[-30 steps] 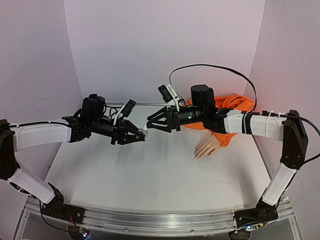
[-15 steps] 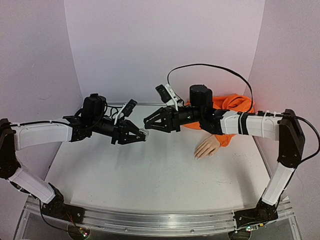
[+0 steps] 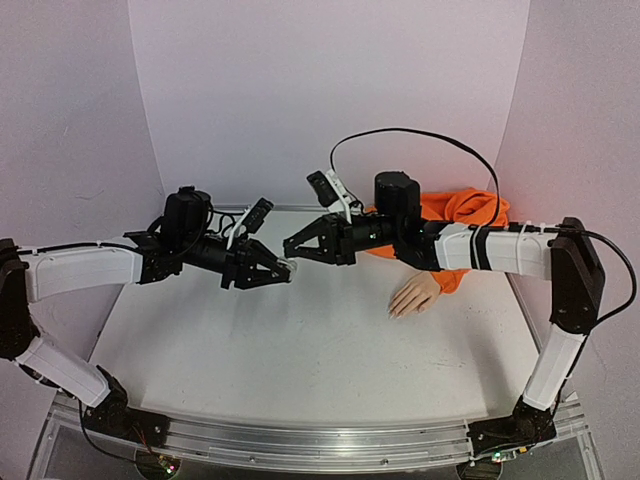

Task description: Paint the nails

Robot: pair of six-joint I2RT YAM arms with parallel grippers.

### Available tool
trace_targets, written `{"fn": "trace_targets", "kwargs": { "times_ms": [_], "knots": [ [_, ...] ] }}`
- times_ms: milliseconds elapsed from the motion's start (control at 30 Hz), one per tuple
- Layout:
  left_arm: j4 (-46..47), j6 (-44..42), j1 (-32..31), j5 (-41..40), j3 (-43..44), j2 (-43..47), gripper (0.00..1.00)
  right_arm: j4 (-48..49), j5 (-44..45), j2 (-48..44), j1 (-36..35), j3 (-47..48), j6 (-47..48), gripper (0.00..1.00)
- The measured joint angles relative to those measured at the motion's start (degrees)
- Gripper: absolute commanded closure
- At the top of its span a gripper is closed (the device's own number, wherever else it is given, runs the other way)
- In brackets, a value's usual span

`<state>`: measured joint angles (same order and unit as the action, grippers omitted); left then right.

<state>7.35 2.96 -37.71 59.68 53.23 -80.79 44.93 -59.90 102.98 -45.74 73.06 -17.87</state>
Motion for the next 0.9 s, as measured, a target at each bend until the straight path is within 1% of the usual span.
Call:
{"fn": "trace_targets", "kwargs": {
  "times_ms": [67, 133, 233, 300, 333, 433, 467, 500, 567, 600, 633, 700, 733, 800, 833, 900],
  "knots": [
    [-0.94, 0.00, 0.00, -1.75, -0.02, 0.94, 1.00, 1.01, 1.20, 0.00, -0.26, -0.33, -0.02, 1.00],
    [-2.36, 0.13, 0.00, -5.51, -0.13, 2.40, 1.00, 2.05, 3.54, 0.00, -0.59, -0.57, -0.28, 1.00],
    [-3.87, 0.28, -0.52, -13.60, -0.13, 4.46, 1.00, 3.48, 9.73, 0.15, -1.11, -0.70, -1.90, 1.00],
    [-5.01, -0.50, -1.46, -20.57, -0.13, 5.44, 1.00, 3.72, 15.69, 0.44, -1.84, -0.70, -3.89, 1.00],
    [-5.68, -1.60, -2.10, -24.70, -0.11, 5.66, 1.00, 3.28, 19.47, 0.61, -2.36, -0.59, -5.05, 1.00],
    [-7.54, -5.14, -3.93, -38.25, 0.33, 5.11, 1.00, -2.58, 34.84, 1.55, -5.11, 1.95, -8.81, 1.00],
    [-7.78, -6.14, -4.35, -42.73, 0.81, 4.33, 1.00, -6.54, 43.56, 2.25, -6.91, 4.35, -10.80, 1.00],
    [-7.48, -7.02, -4.63, -46.51, 1.38, 3.32, 1.00, -8.70, 49.75, 2.80, -8.17, 5.81, -12.17, 1.00],
    [-6.23, -8.61, -5.46, -50.64, 2.27, 1.36, 1.00, -12.41, 64.17, 3.23, -11.28, 7.63, -15.58, 1.00],
    [-5.31, -9.31, -6.10, -52.13, 2.54, 0.39, 1.00, -13.92, 69.42, 3.21, -12.44, 8.00, -16.96, 1.00],
    [-4.39, -9.97, -6.71, -53.31, 2.67, -0.42, 1.00, -15.28, 73.64, 3.21, -13.33, 8.46, -17.99, 1.00],
    [-2.64, -10.60, -7.30, -53.99, 2.67, -1.64, 1.00, -17.27, 78.73, 3.21, -14.36, 8.98, -18.91, 1.00],
    [-1.64, -10.56, -7.43, -54.34, 2.67, -2.12, 1.00, -18.05, 80.65, 3.19, -14.71, 9.29, -19.06, 0.97],
    [-0.09, -10.03, -7.76, -54.99, 2.67, -2.71, 1.00, -18.67, 82.51, 3.06, -14.91, 9.51, -18.93, 0.78],
    [0.55, -9.55, -7.91, -55.10, 2.62, -2.75, 1.00, -18.88, 82.68, 2.75, -14.91, 9.53, -18.69, 0.69],
    [2.32, -8.35, -8.17, -55.15, 2.43, -2.73, 1.00, -19.67, 81.83, 1.77, -14.91, 9.49, -17.49, 0.49]
  ]
}}
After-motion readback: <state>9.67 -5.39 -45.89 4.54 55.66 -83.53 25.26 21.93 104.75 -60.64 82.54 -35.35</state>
